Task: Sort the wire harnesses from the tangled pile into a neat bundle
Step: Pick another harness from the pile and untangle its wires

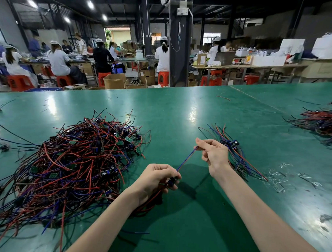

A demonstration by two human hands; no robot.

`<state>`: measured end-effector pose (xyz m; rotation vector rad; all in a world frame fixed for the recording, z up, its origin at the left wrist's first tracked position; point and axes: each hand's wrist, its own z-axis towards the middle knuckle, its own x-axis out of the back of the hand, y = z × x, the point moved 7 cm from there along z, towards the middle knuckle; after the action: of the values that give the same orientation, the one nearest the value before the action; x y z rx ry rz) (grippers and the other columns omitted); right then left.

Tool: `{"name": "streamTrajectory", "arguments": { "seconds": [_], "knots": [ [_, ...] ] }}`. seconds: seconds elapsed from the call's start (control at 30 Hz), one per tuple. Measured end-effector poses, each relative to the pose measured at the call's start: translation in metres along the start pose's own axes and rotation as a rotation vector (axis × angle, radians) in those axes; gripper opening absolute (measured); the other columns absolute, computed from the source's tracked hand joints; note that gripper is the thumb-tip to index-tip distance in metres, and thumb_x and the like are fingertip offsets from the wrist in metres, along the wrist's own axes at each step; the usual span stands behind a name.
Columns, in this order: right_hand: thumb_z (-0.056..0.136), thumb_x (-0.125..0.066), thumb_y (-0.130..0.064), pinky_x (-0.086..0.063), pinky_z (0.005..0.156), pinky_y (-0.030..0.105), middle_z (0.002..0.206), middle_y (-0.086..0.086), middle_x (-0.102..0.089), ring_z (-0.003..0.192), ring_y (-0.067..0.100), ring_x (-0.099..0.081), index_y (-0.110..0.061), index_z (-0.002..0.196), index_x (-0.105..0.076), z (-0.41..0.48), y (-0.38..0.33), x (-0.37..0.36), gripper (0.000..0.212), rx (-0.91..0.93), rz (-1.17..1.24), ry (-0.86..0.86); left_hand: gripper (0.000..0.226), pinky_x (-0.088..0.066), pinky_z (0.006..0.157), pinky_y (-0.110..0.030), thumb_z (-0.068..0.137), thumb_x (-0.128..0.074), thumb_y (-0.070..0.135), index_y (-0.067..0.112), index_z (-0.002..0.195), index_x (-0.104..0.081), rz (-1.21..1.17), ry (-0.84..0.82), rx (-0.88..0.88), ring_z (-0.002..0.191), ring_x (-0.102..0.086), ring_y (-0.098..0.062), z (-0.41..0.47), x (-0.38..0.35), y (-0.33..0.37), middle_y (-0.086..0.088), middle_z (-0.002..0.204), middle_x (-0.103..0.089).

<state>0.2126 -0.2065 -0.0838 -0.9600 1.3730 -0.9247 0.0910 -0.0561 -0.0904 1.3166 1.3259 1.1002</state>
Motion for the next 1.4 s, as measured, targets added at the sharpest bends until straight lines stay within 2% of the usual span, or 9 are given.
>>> {"name": "streamTrajectory", "arguments": {
  "seconds": [0.17,0.43,0.5,0.6,0.77,0.93,1.07,1.23,1.4],
  "knots": [
    [0.078,-0.075,-0.006,-0.030,0.035,0.016,0.056,0.007,-0.067,0.034,0.005,-0.039,-0.010,0.064,-0.058,0.002,0.002,0.000,0.022,-0.014,-0.006,0.003,0.029,-0.035,0.040,-0.015,0.086,-0.057,0.004,0.013,0.061,-0.069,0.004,0.013,-0.004,0.048,-0.058,-0.013,0.001,0.002,-0.001,-0.005,0.059,-0.063],
    [0.076,-0.076,-0.009,-0.032,0.035,0.016,0.058,0.007,-0.068,0.035,0.006,-0.040,-0.011,0.067,-0.058,0.002,0.006,-0.003,0.020,-0.085,0.043,-0.045,0.018,-0.036,0.040,-0.015,0.078,-0.064,0.010,0.014,0.060,-0.069,0.001,0.026,0.004,0.048,-0.058,-0.012,-0.001,0.001,0.000,-0.004,0.058,-0.062],
    [0.073,-0.076,-0.021,-0.036,0.036,0.015,0.065,0.007,-0.070,0.038,0.006,-0.044,-0.011,0.077,-0.060,-0.001,0.008,-0.008,0.020,-0.135,0.077,-0.108,0.024,-0.036,0.040,-0.015,0.085,-0.059,0.005,0.011,0.063,-0.068,0.001,0.042,-0.005,0.048,-0.059,-0.012,-0.001,0.003,0.000,-0.005,0.058,-0.063],
    [0.069,-0.062,-0.053,-0.042,0.040,0.018,0.088,0.006,-0.070,0.046,0.007,-0.052,-0.010,0.100,-0.059,-0.006,0.011,-0.020,0.053,-0.195,0.065,-0.233,0.024,-0.044,0.043,-0.018,0.088,-0.055,0.000,0.005,0.068,-0.068,-0.055,0.084,-0.044,0.049,-0.060,-0.015,-0.001,0.006,0.003,-0.008,0.060,-0.063],
    [0.091,-0.033,-0.063,-0.046,0.042,0.024,0.098,0.011,-0.064,0.054,0.015,-0.057,-0.007,0.104,-0.059,-0.021,0.019,-0.044,0.063,-0.276,0.011,-0.379,0.020,-0.057,0.058,-0.027,0.087,-0.060,0.003,0.004,0.072,-0.072,-0.206,0.218,-0.155,0.063,-0.065,-0.017,-0.001,0.021,0.015,-0.012,0.069,-0.067],
    [0.096,-0.040,-0.046,-0.036,0.041,0.022,0.075,0.009,-0.063,0.050,0.014,-0.048,-0.007,0.085,-0.061,-0.046,0.028,-0.064,0.045,-0.256,-0.223,-0.474,0.011,-0.051,0.075,-0.026,0.085,-0.065,0.011,0.012,0.079,-0.075,-0.235,0.384,-0.171,0.073,-0.065,-0.013,-0.001,0.041,0.017,-0.007,0.082,-0.073],
    [0.094,-0.049,-0.040,-0.037,0.038,0.021,0.069,0.007,-0.065,0.048,0.014,-0.050,-0.008,0.081,-0.062,-0.077,0.042,-0.070,0.037,-0.346,-0.226,-0.624,0.010,-0.044,0.100,-0.045,0.086,-0.065,0.014,0.011,0.086,-0.075,-0.260,0.410,-0.148,0.098,-0.064,-0.034,0.000,0.042,0.014,-0.016,0.098,-0.071],
    [0.086,-0.065,-0.015,-0.036,0.033,0.018,0.064,0.004,-0.064,0.040,0.010,-0.051,-0.006,0.073,-0.062,-0.087,0.039,-0.070,0.016,-0.176,-0.233,-0.586,0.014,-0.054,0.061,-0.029,0.087,-0.063,0.015,0.015,0.080,-0.075,-0.324,0.364,-0.105,0.067,-0.063,-0.020,0.002,0.036,0.005,-0.008,0.080,-0.068],
    [0.083,-0.068,-0.007,-0.036,0.035,0.018,0.077,0.013,-0.066,0.040,0.010,-0.052,-0.002,0.082,-0.063,-0.086,0.039,-0.063,0.007,-0.202,-0.191,-0.508,0.013,-0.053,0.055,-0.022,0.089,-0.060,0.014,0.012,0.084,-0.072,-0.354,0.338,-0.136,0.062,-0.063,-0.014,0.002,0.031,0.007,-0.006,0.075,-0.069]
  ]
}}
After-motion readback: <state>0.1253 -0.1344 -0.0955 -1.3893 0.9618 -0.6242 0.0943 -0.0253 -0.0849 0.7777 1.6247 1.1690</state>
